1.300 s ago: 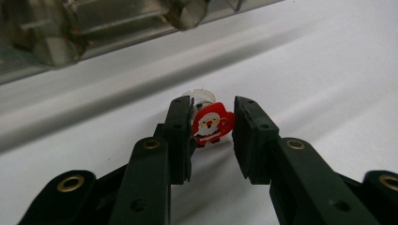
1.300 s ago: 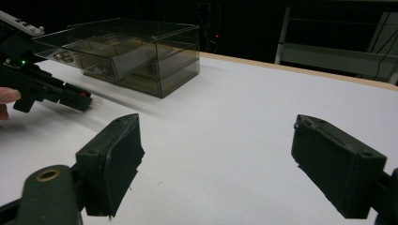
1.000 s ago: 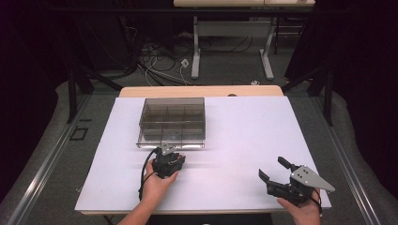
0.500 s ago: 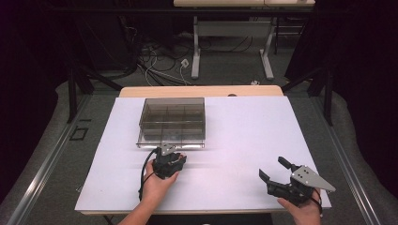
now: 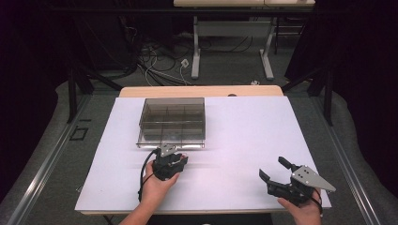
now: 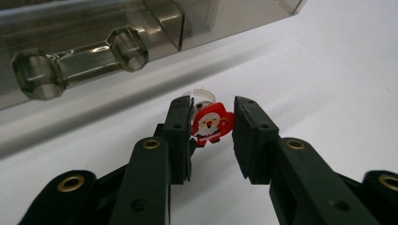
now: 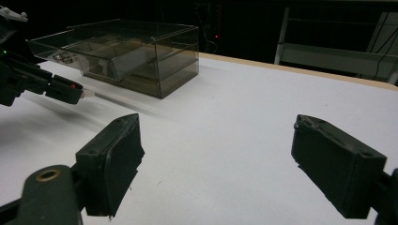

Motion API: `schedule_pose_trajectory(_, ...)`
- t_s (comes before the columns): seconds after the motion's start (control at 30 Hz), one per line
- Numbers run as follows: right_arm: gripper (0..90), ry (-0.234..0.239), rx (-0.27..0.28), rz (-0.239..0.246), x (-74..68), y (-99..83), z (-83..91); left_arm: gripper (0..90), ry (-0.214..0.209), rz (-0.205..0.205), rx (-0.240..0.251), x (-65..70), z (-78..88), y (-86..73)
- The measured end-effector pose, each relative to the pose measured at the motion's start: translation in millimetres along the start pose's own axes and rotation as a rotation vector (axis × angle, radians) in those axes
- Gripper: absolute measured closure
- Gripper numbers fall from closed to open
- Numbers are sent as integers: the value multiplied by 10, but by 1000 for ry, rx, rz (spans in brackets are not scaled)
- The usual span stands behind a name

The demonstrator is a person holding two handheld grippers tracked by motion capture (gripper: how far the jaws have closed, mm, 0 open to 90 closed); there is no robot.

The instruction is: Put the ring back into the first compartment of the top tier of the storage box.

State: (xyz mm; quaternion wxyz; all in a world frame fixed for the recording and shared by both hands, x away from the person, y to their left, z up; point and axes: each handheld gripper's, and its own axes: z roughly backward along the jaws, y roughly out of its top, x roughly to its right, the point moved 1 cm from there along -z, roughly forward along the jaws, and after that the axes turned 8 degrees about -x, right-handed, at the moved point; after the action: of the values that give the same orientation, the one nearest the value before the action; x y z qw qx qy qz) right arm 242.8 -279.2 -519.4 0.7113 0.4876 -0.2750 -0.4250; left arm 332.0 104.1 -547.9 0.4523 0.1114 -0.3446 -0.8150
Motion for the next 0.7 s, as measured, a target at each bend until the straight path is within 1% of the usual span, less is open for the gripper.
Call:
schedule_pose_trajectory(0.03, 159, 1, 0, 0, 0, 0, 0, 685, -5, 8, 0, 10, 9, -1)
schedule_pose_trajectory(0.07, 159, 1, 0, 0, 0, 0, 0, 685, -5, 8, 0, 10, 9, -1)
schedule_pose_trajectory(0.13, 159, 0, 2, 0, 0, 0, 0, 685, -5, -2, 7, 16, 31, 2)
schedule_pose_trajectory(0.23, 159, -2, 3, -1, 1, 1, -4, 685, -15, 2, 13, 27, 42, 2)
schedule_pose_trajectory(0.43, 159, -2, 3, 0, 1, 1, -4, 685, -26, -10, 23, 58, 98, 1)
schedule_pose_trajectory(0.47, 160, -1, 2, 0, 2, 0, -3, 685, -34, 0, 34, 82, 114, 3)
schedule_pose_trajectory(0.5, 159, -1, 3, 0, 2, 1, -3, 685, -34, -5, 30, 86, 129, 2)
schedule_pose_trajectory(0.63, 160, 1, 1, 1, 4, 0, -2, 685, -41, -11, 43, 103, 154, 6)
schedule_pose_trajectory(0.67, 159, 1, 2, 0, 3, 1, -3, 685, -44, -16, 37, 106, 170, 8)
schedule_pose_trajectory(0.7, 159, 0, 3, 1, 4, 1, -2, 685, -43, -15, 44, 113, 177, 8)
